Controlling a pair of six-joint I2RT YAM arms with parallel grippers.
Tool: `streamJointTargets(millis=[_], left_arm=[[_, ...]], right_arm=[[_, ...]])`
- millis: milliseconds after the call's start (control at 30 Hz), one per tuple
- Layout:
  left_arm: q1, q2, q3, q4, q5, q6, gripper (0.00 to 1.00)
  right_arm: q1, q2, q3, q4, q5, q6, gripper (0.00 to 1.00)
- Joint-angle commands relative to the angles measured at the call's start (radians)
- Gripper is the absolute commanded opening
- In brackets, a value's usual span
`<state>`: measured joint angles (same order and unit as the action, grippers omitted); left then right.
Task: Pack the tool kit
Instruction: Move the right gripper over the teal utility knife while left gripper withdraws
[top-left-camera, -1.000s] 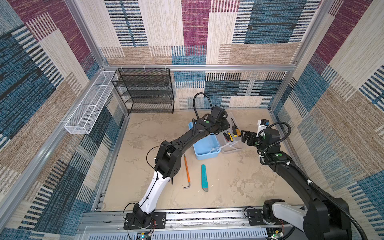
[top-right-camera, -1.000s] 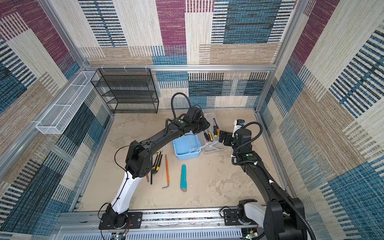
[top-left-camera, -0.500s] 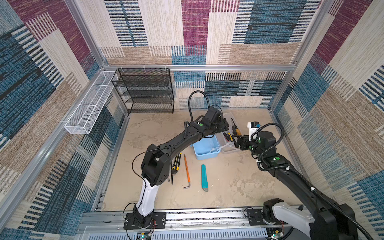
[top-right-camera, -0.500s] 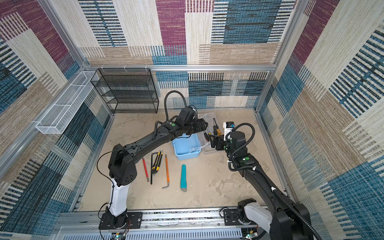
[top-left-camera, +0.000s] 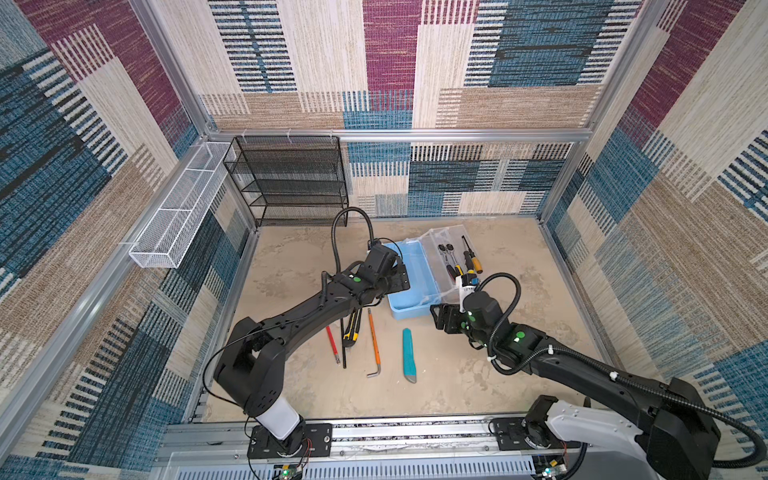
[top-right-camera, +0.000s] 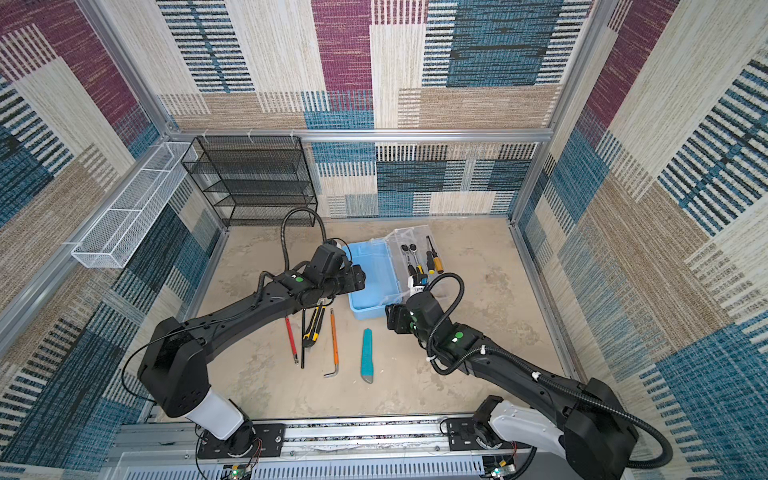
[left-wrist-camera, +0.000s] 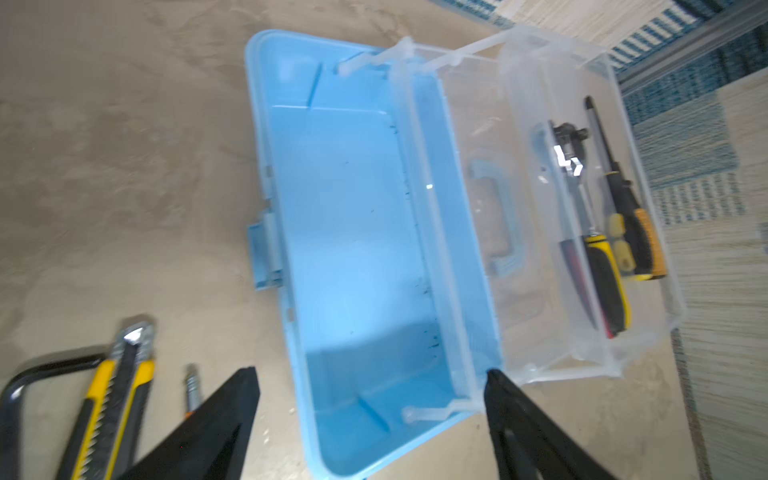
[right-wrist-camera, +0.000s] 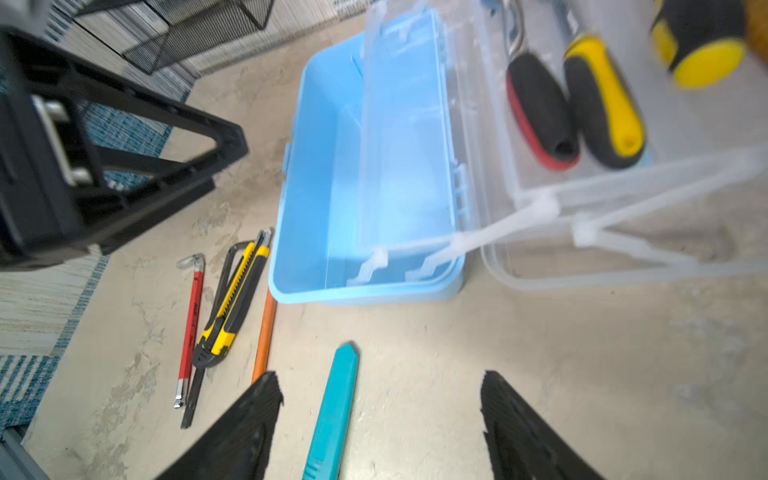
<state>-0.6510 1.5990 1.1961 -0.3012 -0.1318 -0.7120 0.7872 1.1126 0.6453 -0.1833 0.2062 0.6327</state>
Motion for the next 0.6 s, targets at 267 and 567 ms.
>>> streamJointTargets(millis=[267, 567], left_arm=[[0.091, -0.212, -0.267, 0.041, -0.082, -0.014, 0.97], [0.155, -0.352, -0.421, 0.030, -0.107, -0.026, 0.99]], right_arm=[[0.270, 0.333, 0.136, -0.163, 0.120, 0.191, 0.78], [0.278, 0.449, 0.194, -0.176, 0.057, 0.165, 0.73]])
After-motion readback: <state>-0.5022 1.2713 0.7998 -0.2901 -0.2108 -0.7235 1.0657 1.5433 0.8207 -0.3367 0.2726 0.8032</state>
